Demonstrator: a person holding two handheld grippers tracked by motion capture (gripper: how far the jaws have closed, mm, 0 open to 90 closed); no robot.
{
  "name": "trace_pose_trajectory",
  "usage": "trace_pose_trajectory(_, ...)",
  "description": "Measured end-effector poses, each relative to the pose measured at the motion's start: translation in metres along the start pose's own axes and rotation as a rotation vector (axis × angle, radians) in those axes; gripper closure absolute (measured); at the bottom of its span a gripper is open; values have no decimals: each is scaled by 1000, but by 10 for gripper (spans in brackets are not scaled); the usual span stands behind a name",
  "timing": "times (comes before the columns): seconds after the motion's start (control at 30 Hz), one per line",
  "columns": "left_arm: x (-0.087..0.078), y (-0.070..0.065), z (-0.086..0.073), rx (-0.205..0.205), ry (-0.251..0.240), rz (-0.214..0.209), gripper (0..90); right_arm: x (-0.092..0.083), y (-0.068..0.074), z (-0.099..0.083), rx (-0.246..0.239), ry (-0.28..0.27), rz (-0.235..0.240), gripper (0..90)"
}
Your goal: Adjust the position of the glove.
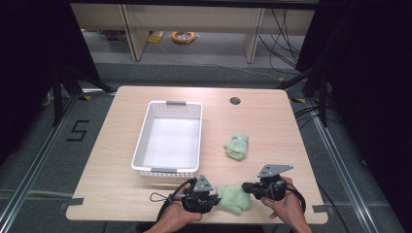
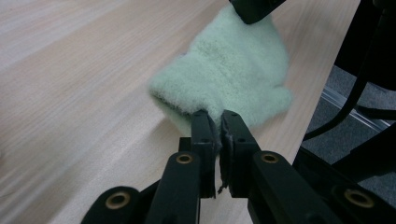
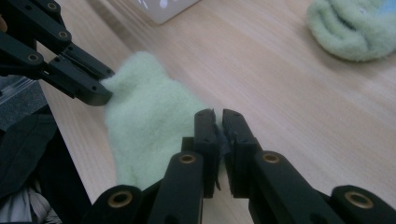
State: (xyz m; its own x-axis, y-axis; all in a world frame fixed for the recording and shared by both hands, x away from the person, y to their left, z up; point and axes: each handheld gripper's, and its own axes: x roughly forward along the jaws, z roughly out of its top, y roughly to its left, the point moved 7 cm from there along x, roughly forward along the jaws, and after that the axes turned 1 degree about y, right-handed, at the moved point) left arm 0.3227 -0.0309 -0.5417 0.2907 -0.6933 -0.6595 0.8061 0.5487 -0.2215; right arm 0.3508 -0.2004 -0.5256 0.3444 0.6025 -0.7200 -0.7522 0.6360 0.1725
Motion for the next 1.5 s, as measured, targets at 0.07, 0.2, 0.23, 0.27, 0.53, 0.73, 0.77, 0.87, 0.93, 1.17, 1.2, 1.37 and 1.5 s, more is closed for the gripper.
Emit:
trace_pose_trajectory(0.07, 1, 2, -2, 7, 15, 6, 841, 1, -1, -2, -7, 10, 0, 852)
trace_pose_trajectory(0.2, 6, 7, -7, -5, 37, 12, 838, 6, -5, -7, 3, 23, -9, 850)
trace_pose_trajectory(0.23, 6, 7, -7, 9, 43, -1, 838, 11, -6, -6, 8, -5, -11, 850)
trace_pose_trajectory(0.27, 7, 7, -8, 6, 42, 3, 837, 10, -7, -8, 10, 27, -12, 849)
trace_pose_trajectory(0.53, 11, 5, -10, 8, 46, 6, 799, 15, -11, -12, 3, 59, -29, 792)
trace_pose_trajectory(0.73, 2, 7, -9, 23, 68, 13, 628, 13, -16, -6, 27, 25, -57, 589)
trace_pose_trajectory(0.77, 2, 7, -9, 23, 68, 13, 575, 13, -16, -6, 27, 25, -57, 589)
trace_pose_trajectory(0.87, -8, 11, -4, 11, 37, 44, 523, 6, -18, 0, 48, -1, -86, 529)
trace_pose_trajectory(0.93, -16, 12, -4, 4, 20, 54, 451, 0, -26, 8, 34, -22, -108, 515)
trace_pose_trajectory(1.17, -26, 13, -13, -48, 20, 44, 366, 0, -53, 33, 111, -73, -173, 500)
trace_pose_trajectory(1.2, -28, 13, -15, -44, 25, 42, 357, 1, -58, 37, 104, -73, -186, 500)
trace_pose_trajectory(1.37, -32, 16, -21, -83, 26, 33, 326, 8, -72, 55, 141, -76, -208, 494)
trace_pose_trajectory(1.5, -35, 18, -26, -96, 19, 43, 315, 20, -87, 69, 171, -74, -230, 489)
